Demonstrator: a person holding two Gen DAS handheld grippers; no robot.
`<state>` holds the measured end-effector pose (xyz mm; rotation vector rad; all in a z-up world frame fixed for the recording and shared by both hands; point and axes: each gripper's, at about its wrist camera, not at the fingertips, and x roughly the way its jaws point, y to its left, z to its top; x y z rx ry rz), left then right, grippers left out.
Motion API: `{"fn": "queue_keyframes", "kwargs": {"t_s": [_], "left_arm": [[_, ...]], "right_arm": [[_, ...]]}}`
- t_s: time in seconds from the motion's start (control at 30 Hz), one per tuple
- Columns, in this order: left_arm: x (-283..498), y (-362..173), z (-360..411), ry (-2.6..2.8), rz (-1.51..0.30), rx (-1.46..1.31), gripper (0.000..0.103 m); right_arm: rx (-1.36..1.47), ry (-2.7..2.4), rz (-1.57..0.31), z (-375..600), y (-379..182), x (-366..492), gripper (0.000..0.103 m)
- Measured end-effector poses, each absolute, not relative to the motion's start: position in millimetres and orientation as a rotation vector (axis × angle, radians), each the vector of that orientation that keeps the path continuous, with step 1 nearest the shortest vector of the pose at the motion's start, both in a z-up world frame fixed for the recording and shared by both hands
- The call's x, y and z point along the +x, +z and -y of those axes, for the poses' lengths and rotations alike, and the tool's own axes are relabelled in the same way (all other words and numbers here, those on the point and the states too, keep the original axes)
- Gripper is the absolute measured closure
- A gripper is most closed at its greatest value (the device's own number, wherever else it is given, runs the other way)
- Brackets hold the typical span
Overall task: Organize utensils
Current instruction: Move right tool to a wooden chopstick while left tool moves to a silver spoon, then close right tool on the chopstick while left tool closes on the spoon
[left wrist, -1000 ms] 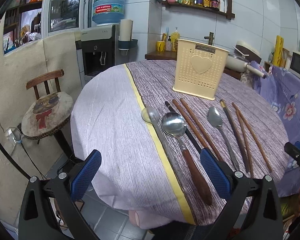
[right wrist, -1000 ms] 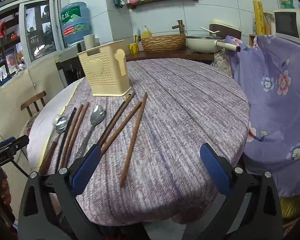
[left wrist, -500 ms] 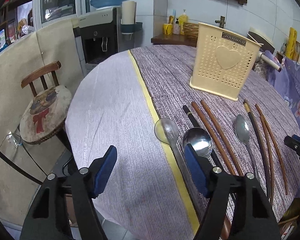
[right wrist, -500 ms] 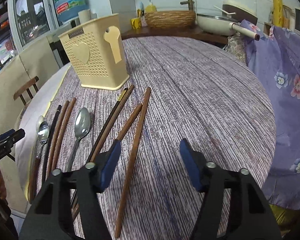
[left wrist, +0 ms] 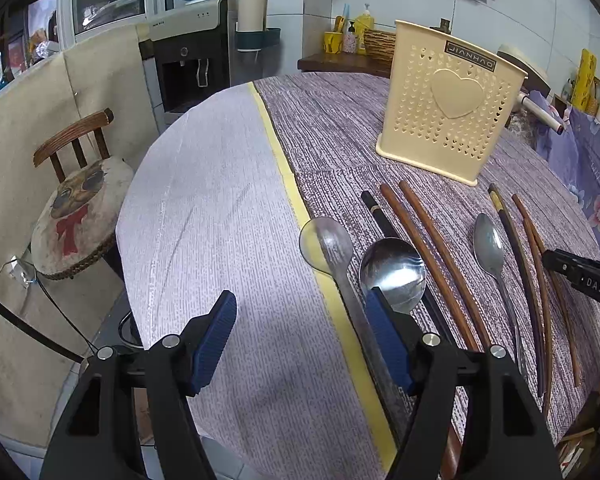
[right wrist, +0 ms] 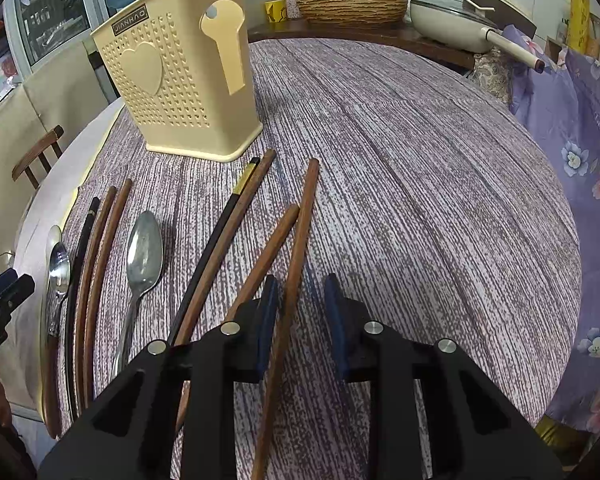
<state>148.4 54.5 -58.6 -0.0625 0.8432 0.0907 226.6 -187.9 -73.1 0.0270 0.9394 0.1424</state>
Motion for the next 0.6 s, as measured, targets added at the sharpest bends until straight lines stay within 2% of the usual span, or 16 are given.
{"fn": "queue_keyframes", "kwargs": {"t_s": [0.6], "left_arm": [[160.5,-71.7,-35.6,0.111,-0.901,0.02,0.041]], "right_arm": [[-0.002,0.153,-0.941,178.7,-73.1,245.0,0.078]]}}
